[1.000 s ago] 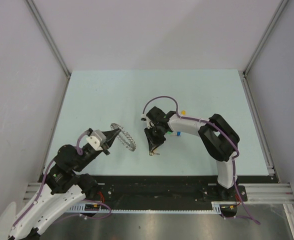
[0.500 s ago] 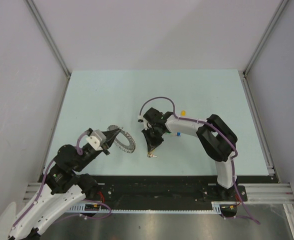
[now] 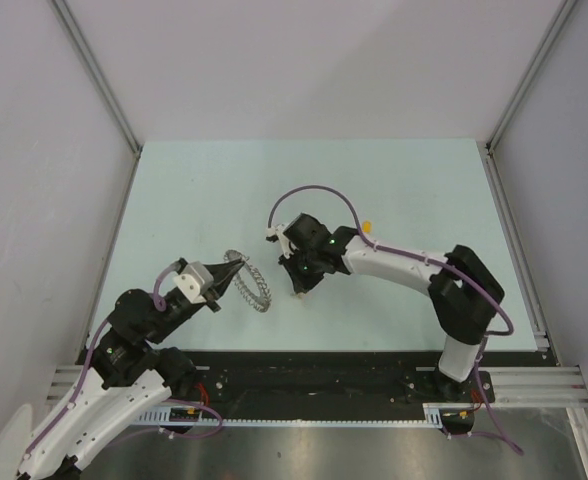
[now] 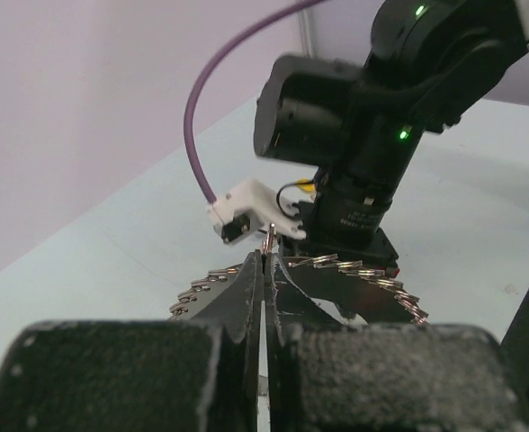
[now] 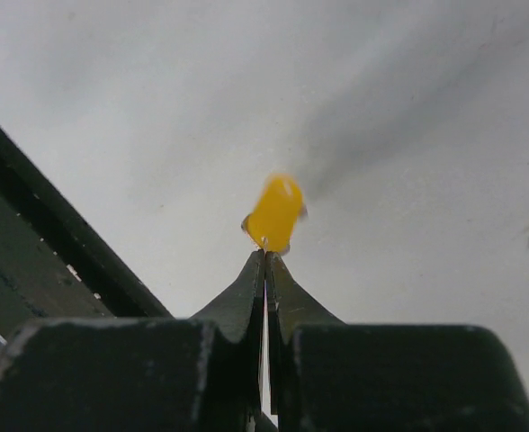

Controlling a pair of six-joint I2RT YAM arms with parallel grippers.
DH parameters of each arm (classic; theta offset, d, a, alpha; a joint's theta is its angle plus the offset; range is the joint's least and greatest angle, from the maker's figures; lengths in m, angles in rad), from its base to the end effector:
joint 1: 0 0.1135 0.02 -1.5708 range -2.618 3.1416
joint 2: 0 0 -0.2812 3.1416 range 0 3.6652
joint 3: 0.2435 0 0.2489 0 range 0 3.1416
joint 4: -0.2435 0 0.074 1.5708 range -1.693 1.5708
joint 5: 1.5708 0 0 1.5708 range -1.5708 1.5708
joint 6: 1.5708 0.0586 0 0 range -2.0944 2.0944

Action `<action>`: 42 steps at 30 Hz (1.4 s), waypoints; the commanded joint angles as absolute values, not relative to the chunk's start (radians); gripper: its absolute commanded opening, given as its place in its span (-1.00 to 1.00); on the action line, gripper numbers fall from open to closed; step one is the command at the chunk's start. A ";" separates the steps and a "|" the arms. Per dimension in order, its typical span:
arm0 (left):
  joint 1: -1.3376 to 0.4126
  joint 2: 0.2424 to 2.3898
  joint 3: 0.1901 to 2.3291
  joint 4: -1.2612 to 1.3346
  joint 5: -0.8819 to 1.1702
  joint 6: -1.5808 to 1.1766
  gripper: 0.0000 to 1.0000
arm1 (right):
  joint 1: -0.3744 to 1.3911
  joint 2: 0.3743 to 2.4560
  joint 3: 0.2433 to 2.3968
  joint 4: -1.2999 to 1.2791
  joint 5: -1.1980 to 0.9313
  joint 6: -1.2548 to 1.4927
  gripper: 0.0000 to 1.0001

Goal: Put the keys on the keyring

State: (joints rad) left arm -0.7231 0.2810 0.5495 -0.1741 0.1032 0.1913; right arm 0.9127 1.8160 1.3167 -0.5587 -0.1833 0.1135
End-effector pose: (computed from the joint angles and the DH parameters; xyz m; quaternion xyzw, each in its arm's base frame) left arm 0.0699 -0.0697 0.3259 0.3309 0.5862 -0.2276 0.7036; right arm 0.2323 0.3180 0.2086 -0.3961 0.8783 0.2011 0.1766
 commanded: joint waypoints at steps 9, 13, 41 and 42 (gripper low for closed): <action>-0.709 0.357 0.538 -0.037 0.307 0.160 -0.99 | 0.942 1.310 1.053 -0.256 -0.084 -0.093 -1.00; -0.704 0.405 0.540 -0.005 0.376 0.132 -0.99 | 0.943 1.129 0.919 -0.117 -0.109 -0.166 -1.00; -0.577 0.756 0.623 0.249 0.883 0.084 -0.99 | 0.831 0.911 0.712 0.201 -0.578 -0.383 -1.00; -0.577 0.768 0.623 0.249 0.893 0.084 -0.99 | 0.834 0.911 0.709 0.204 -0.595 -0.380 -1.00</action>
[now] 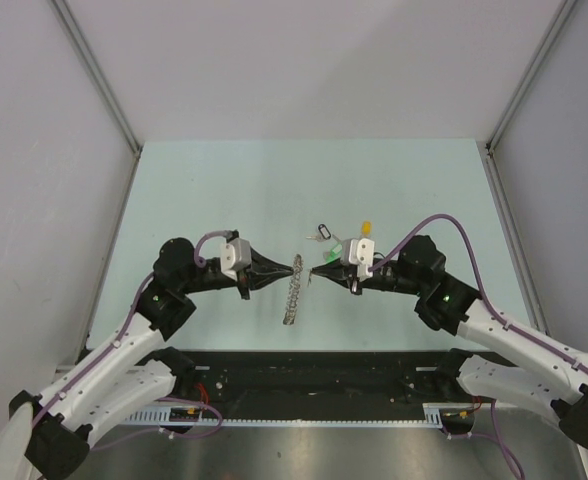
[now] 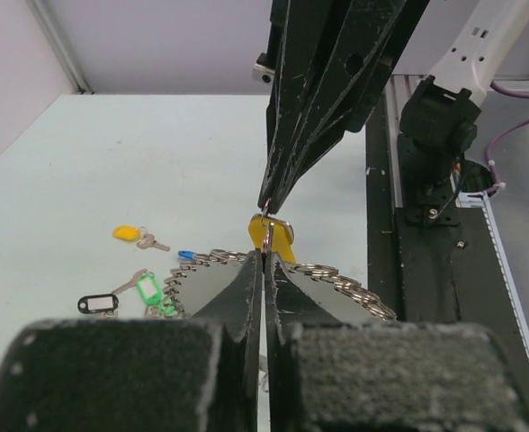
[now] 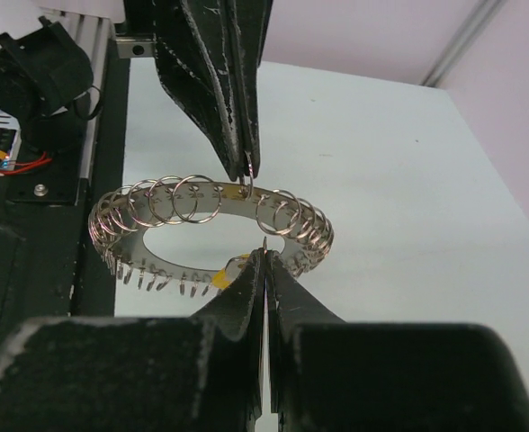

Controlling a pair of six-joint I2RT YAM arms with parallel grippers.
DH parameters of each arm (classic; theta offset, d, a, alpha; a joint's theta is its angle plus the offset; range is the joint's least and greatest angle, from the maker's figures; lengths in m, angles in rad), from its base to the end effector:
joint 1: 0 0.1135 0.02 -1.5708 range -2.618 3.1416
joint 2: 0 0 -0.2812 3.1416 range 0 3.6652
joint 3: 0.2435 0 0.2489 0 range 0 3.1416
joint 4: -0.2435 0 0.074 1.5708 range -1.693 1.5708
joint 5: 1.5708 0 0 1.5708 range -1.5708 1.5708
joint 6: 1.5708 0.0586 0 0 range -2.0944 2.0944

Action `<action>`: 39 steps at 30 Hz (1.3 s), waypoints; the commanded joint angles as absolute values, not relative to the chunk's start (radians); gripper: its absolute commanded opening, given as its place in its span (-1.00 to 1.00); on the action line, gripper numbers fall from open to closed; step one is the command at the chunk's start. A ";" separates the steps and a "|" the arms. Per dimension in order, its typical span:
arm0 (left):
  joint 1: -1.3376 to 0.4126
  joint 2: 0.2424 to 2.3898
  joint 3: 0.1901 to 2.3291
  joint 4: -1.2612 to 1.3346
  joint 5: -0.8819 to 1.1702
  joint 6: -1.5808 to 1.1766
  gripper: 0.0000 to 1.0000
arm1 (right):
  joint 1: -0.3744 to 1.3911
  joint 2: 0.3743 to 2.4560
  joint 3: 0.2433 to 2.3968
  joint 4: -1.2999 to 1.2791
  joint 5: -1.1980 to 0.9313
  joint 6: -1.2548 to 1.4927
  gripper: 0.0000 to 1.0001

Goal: Put the keys on the keyring

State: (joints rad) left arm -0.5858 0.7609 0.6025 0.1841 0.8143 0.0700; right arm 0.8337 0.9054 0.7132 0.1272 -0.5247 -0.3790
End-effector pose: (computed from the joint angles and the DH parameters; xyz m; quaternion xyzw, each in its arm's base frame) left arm 0.1252 -0.1342 0.3315 0.4749 0.5154 -0.4350 0.5654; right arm 0.1257 0.1822 0.3394 -0.5473 0.4781 0.3332 0.6007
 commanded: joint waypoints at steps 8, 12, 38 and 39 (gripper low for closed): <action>-0.577 0.778 0.626 0.238 0.922 0.092 -1.00 | 0.845 0.908 0.696 0.247 -0.581 -0.334 -1.00; -0.577 0.773 0.627 0.222 0.917 0.101 -1.00 | 0.853 0.902 0.698 0.236 -0.581 -0.337 -1.00; -0.577 0.773 0.620 0.242 0.927 0.084 -0.99 | 0.881 0.884 0.695 0.219 -0.574 -0.337 -1.00; -0.577 0.773 0.620 0.242 0.927 0.084 -0.99 | 0.881 0.885 0.695 0.218 -0.559 -0.337 -1.00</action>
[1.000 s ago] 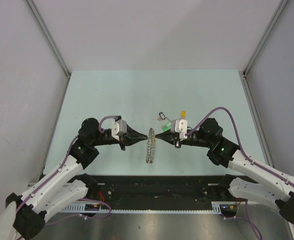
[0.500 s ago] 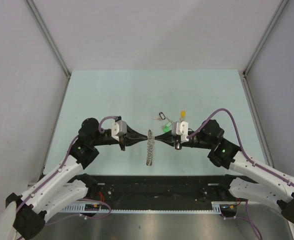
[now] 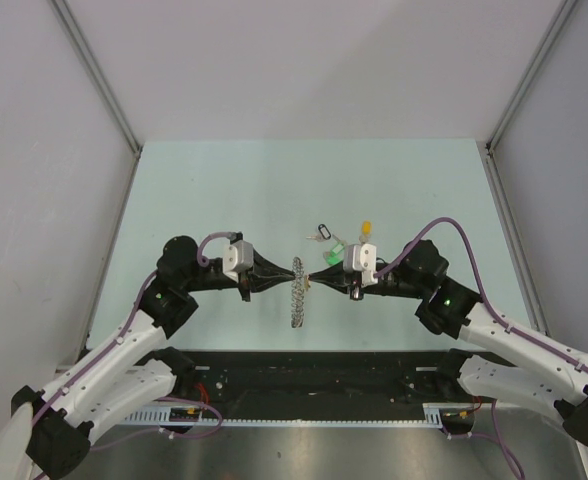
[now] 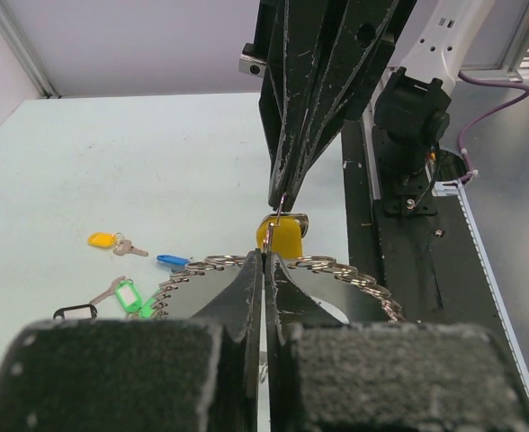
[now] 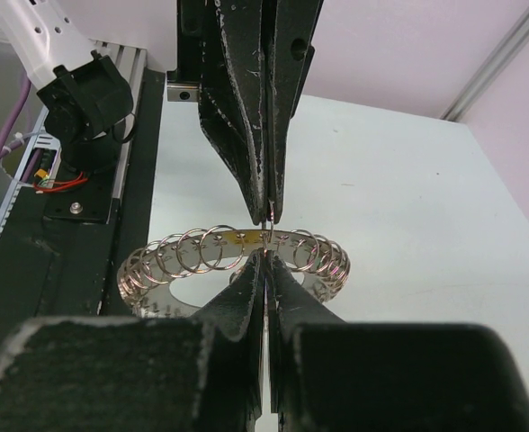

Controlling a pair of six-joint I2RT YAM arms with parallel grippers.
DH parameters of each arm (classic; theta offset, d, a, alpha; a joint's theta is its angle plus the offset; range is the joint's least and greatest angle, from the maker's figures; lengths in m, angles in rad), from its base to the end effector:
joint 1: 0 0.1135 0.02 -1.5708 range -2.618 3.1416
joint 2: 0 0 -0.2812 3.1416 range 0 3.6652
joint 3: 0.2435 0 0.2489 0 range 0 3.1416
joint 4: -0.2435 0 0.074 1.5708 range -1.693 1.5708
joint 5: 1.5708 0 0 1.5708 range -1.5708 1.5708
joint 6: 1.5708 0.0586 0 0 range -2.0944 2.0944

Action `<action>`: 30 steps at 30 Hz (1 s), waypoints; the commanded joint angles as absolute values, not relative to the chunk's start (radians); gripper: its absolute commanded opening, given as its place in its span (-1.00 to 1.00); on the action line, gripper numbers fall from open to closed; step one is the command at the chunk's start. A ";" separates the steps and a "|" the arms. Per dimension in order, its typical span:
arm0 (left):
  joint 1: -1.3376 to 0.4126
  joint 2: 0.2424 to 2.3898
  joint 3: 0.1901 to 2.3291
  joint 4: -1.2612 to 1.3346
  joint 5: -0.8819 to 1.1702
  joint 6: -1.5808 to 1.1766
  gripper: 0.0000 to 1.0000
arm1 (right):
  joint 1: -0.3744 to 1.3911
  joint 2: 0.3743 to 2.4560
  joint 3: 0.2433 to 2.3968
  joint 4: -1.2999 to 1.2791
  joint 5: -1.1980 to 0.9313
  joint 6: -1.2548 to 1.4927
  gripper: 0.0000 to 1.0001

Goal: Put the keys on the keyring

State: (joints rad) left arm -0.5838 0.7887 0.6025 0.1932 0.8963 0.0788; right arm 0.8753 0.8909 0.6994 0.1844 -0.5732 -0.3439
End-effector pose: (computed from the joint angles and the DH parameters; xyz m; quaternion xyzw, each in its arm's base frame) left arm 0.1257 -0.1379 0.3280 0.4973 0.5005 -0.4554 0.5430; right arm 0.1134 0.1854 0.3442 -0.5530 0.4440 0.3710 0.5995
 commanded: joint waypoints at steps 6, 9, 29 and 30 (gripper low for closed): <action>-0.577 0.770 0.620 0.242 0.927 0.084 -1.00 | 0.879 0.879 0.696 0.210 -0.526 -0.333 -1.00; -0.577 0.772 0.620 0.241 0.928 0.083 -1.00 | 0.879 0.882 0.695 0.212 -0.535 -0.333 -1.00; -0.577 0.773 0.618 0.255 0.937 0.075 -0.99 | 0.881 0.897 0.696 0.229 -0.568 -0.330 -1.00; -0.577 0.775 0.617 0.255 0.936 0.074 -1.00 | 0.882 0.897 0.696 0.230 -0.569 -0.330 -1.00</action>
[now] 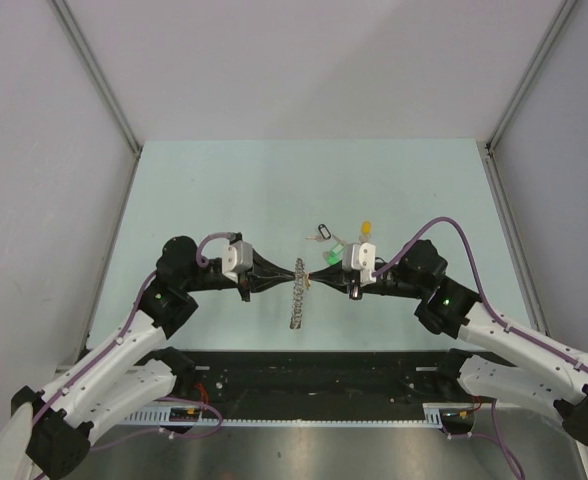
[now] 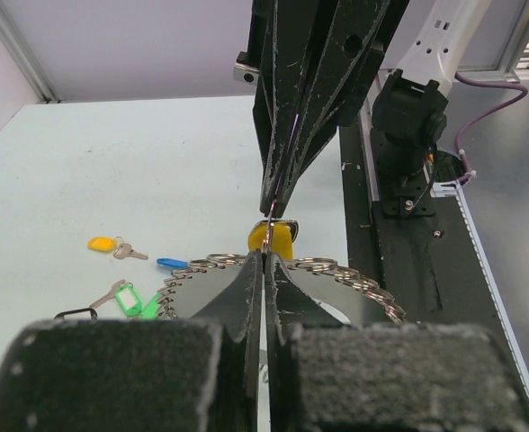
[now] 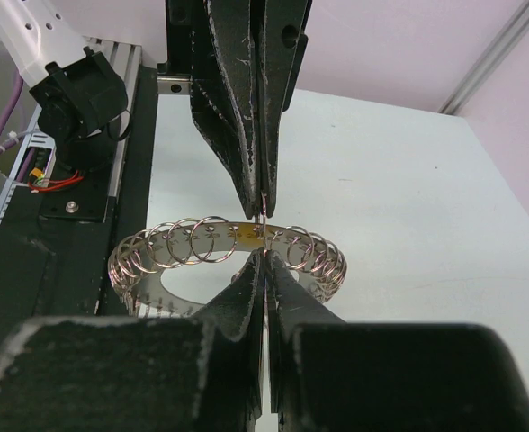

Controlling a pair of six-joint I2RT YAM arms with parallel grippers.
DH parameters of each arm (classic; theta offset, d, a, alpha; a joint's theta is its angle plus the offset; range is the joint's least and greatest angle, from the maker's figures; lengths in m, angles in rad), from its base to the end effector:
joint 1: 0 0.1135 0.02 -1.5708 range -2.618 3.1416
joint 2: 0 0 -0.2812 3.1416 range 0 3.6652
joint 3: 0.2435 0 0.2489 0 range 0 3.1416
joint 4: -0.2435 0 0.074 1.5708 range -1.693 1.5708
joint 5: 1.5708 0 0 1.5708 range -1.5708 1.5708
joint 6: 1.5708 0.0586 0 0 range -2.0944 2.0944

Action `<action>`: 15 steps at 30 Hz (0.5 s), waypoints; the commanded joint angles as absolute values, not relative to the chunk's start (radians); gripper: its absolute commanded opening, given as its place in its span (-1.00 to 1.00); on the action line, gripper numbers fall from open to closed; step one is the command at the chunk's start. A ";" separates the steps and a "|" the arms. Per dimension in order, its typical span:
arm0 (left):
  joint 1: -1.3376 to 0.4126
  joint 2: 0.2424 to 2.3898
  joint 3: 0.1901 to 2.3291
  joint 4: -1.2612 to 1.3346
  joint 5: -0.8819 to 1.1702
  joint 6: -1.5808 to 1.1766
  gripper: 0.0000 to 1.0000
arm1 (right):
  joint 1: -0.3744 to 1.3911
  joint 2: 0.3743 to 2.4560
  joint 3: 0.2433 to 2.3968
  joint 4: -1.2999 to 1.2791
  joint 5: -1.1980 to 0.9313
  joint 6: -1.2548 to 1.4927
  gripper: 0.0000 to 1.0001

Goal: Put the keys on the keyring

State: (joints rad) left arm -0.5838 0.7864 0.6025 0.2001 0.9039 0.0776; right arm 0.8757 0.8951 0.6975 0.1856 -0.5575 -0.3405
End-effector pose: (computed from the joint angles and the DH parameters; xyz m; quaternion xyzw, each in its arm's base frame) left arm 0.1248 -0.1377 0.3291 0.4993 0.4957 -0.4571 0.5441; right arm 0.1148 0.1861 0.3428 -0.5494 0.4508 0.3674 0.5999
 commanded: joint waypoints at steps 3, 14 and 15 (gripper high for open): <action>-0.577 0.776 0.617 0.256 0.936 0.074 -1.00 | 0.882 0.899 0.696 0.232 -0.575 -0.330 -1.00; -0.577 0.787 0.620 0.258 0.939 0.072 -1.00 | 0.884 0.899 0.695 0.239 -0.578 -0.324 -1.00; -0.577 0.788 0.618 0.258 0.940 0.072 -0.99 | 0.884 0.902 0.696 0.241 -0.577 -0.324 -1.00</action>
